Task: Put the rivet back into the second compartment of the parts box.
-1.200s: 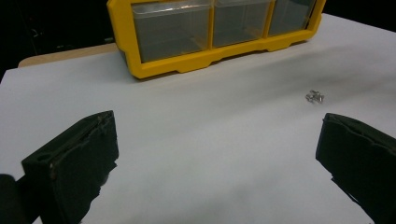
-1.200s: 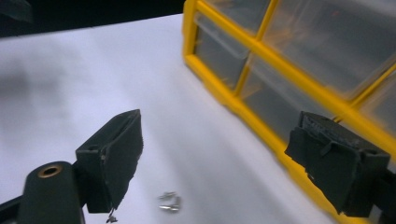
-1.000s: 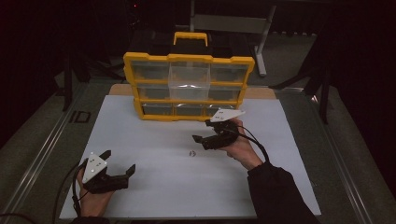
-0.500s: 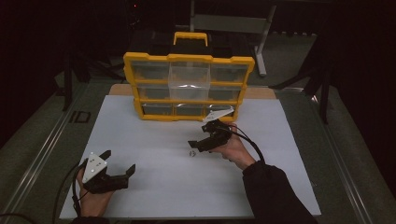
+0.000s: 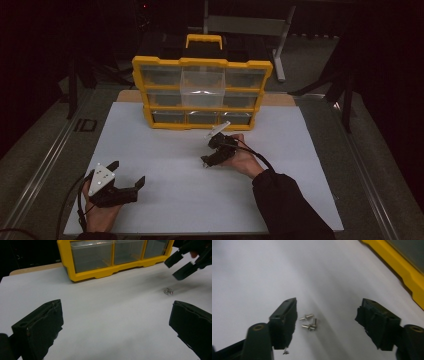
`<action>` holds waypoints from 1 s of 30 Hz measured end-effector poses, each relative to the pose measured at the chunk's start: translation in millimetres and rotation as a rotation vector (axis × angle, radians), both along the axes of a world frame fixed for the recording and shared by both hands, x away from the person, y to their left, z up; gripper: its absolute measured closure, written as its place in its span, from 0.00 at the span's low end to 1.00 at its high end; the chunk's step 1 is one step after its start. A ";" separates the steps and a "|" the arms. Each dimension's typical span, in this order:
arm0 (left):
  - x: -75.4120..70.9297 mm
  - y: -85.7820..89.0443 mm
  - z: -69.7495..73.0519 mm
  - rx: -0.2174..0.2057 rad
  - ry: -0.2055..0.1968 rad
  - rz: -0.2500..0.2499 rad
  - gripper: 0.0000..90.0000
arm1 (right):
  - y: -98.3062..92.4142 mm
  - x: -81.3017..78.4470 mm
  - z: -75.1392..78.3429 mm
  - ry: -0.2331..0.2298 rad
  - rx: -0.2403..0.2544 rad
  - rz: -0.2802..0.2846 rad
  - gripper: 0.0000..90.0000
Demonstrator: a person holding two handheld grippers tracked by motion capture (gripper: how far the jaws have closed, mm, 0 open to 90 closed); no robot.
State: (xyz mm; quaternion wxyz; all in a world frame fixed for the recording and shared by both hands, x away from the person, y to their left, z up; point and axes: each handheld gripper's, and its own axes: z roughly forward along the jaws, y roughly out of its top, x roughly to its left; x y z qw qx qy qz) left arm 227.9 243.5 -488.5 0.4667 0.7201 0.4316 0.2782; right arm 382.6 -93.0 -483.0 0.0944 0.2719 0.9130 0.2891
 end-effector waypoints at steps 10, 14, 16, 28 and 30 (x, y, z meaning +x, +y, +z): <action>0.0 0.0 0.0 0.001 0.000 0.000 0.00 | 6.6 5.4 -19.6 0.042 -0.078 0.001 0.58; -0.1 0.2 0.0 -0.001 0.000 0.003 0.00 | 8.5 5.7 -23.8 0.062 -0.084 0.008 0.63; -0.2 0.2 0.1 0.000 0.000 0.003 0.00 | 9.0 6.0 -25.7 0.067 -0.090 0.008 0.66; 0.1 0.0 -0.1 0.001 0.003 0.002 0.00 | 7.6 5.9 -27.5 0.112 -0.100 0.017 0.79; 0.1 0.1 -0.2 -0.001 0.004 0.003 0.00 | 7.3 5.8 -27.1 0.113 -0.108 0.021 0.83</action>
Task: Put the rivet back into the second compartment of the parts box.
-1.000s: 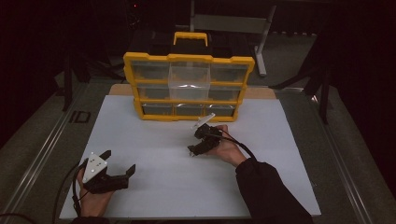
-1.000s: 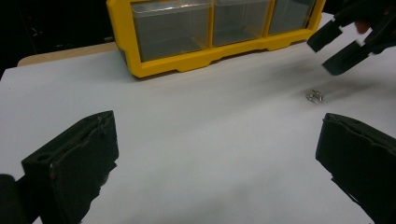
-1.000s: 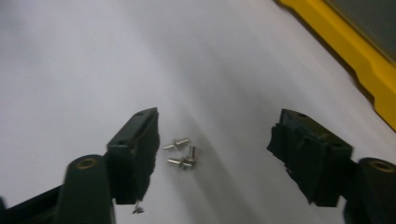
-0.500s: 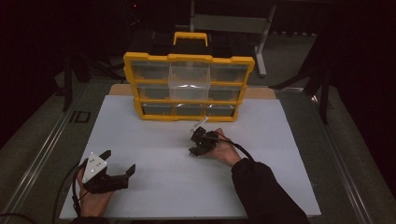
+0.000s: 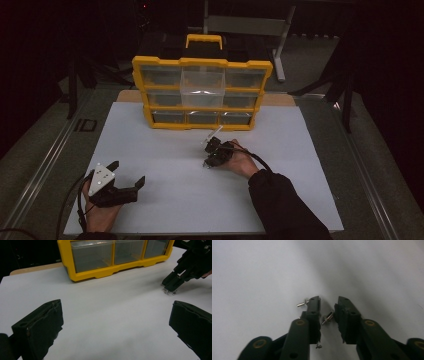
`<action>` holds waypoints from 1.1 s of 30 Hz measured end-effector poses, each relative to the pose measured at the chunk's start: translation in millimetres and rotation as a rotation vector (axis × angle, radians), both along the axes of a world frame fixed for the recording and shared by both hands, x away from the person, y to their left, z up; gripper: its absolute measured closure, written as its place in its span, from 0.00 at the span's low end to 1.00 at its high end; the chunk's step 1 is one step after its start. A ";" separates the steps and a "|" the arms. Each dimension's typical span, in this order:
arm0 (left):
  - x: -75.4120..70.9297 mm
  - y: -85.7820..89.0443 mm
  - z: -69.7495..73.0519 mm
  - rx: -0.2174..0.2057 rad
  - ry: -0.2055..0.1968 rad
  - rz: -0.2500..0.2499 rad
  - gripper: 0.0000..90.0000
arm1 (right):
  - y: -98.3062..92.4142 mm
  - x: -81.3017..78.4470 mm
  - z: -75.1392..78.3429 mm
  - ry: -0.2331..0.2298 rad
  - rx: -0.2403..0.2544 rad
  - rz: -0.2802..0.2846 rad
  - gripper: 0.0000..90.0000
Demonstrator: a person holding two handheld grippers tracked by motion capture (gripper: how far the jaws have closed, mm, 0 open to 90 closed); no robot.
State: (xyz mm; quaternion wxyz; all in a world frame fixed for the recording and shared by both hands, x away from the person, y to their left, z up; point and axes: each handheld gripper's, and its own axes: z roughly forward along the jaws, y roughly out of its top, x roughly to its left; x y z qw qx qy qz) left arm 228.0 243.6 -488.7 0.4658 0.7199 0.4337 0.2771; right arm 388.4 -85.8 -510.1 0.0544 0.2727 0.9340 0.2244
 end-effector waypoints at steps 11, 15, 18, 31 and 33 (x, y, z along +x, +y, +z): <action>-0.4 0.4 0.1 -0.002 -0.001 0.003 0.00 | 0.8 -3.3 1.8 0.005 -0.044 0.009 0.89; -0.6 0.2 0.1 0.000 -0.001 0.003 0.00 | 0.6 -4.7 2.4 0.007 -0.056 0.015 0.92; -0.4 0.2 0.1 -0.002 -0.001 0.002 0.00 | 1.2 -5.6 2.8 -0.002 -0.072 0.031 0.92; 0.0 -0.4 -0.2 0.001 0.001 -0.007 0.00 | -2.4 -3.9 6.3 0.002 -0.065 0.034 0.92; -0.1 -0.2 -0.2 0.001 0.001 -0.006 0.00 | -4.2 -3.5 9.9 0.007 -0.046 0.034 0.92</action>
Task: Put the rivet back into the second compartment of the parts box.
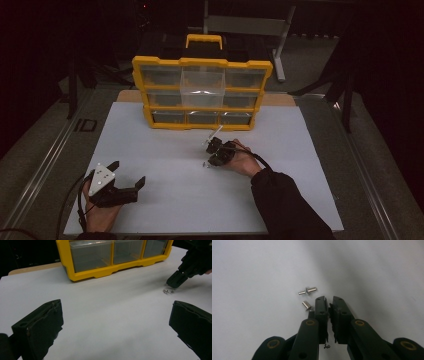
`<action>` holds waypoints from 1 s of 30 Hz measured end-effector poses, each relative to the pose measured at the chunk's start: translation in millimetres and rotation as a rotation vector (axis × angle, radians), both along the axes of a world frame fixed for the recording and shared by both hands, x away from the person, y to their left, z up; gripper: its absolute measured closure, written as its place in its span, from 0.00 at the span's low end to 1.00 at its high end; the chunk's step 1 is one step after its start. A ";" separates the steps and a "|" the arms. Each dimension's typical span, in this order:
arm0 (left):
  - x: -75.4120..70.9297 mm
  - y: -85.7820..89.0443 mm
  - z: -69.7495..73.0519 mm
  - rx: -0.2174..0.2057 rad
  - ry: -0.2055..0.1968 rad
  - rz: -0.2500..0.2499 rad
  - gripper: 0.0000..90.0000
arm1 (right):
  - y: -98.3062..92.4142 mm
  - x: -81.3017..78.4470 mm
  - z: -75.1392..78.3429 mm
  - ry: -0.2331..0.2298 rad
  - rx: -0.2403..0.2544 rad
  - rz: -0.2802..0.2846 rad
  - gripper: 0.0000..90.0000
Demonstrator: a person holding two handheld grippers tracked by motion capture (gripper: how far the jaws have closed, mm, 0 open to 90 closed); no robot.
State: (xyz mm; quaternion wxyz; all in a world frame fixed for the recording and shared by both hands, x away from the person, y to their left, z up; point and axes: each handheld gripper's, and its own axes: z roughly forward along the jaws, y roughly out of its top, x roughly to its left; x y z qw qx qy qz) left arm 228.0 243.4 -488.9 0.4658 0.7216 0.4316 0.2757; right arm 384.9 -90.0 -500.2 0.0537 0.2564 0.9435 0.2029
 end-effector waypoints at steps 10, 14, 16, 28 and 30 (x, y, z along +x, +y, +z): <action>-0.1 -0.1 0.1 -0.001 -0.003 -0.001 0.00 | -7.1 -2.0 25.9 -0.005 0.013 0.017 0.92; -0.1 -0.1 0.2 -0.001 -0.004 -0.002 0.00 | -10.2 -2.4 37.4 -0.007 0.035 0.019 0.92; 0.0 -0.6 -0.1 -0.003 -0.002 -0.001 0.00 | -10.5 -3.4 42.6 -0.006 0.033 0.035 0.92; -0.1 -0.3 0.0 -0.003 -0.002 -0.002 0.00 | -13.2 -7.3 79.6 -0.041 0.034 0.088 0.92; 0.0 -0.6 -0.1 -0.005 -0.001 -0.002 0.00 | -15.0 -6.8 84.5 -0.042 0.040 0.097 0.92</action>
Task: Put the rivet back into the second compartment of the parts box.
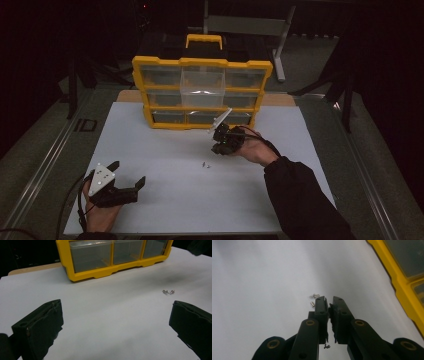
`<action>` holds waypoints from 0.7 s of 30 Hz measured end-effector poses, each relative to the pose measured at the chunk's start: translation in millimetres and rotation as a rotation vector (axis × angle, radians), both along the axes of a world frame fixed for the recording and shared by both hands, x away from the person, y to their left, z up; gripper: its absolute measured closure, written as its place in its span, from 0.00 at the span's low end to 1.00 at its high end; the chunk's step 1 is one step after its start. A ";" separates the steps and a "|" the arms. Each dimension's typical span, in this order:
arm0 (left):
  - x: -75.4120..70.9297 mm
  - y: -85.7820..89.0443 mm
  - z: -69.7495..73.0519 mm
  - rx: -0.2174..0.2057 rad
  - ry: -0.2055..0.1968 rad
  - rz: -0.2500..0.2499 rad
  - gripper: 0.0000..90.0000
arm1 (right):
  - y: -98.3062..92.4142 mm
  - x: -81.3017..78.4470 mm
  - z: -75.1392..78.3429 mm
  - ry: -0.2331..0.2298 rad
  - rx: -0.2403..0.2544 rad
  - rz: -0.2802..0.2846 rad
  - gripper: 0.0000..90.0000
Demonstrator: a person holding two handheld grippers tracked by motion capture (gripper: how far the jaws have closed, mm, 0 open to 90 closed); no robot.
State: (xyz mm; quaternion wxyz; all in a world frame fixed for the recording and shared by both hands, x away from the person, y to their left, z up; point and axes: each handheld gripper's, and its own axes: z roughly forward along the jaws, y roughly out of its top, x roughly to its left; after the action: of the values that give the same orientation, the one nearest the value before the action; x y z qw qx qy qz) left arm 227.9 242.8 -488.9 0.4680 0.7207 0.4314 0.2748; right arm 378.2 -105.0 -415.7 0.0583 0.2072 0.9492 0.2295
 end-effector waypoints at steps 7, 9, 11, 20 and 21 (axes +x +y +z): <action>0.0 0.8 0.1 0.002 0.000 0.003 0.00 | -7.9 3.5 17.7 0.004 0.023 0.041 0.92; 0.1 0.6 0.1 0.003 0.001 0.002 0.00 | -11.0 5.3 24.5 0.006 0.037 0.053 0.92; 0.1 0.5 0.0 0.003 0.001 0.001 0.00 | -13.6 6.6 31.2 0.005 0.046 0.058 0.92; 0.4 0.5 -0.1 0.002 0.003 0.002 0.00 | -21.6 9.4 62.0 -0.019 0.065 0.090 0.92; 0.5 0.3 -0.3 0.001 0.002 0.003 0.00 | -22.6 9.8 65.9 -0.020 0.070 0.090 0.92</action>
State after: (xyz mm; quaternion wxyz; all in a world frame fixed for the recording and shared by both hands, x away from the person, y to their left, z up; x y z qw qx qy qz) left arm 228.5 243.0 -489.3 0.4668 0.7205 0.4327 0.2752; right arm 387.9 -127.6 -349.7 0.0504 0.1639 0.9484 0.2668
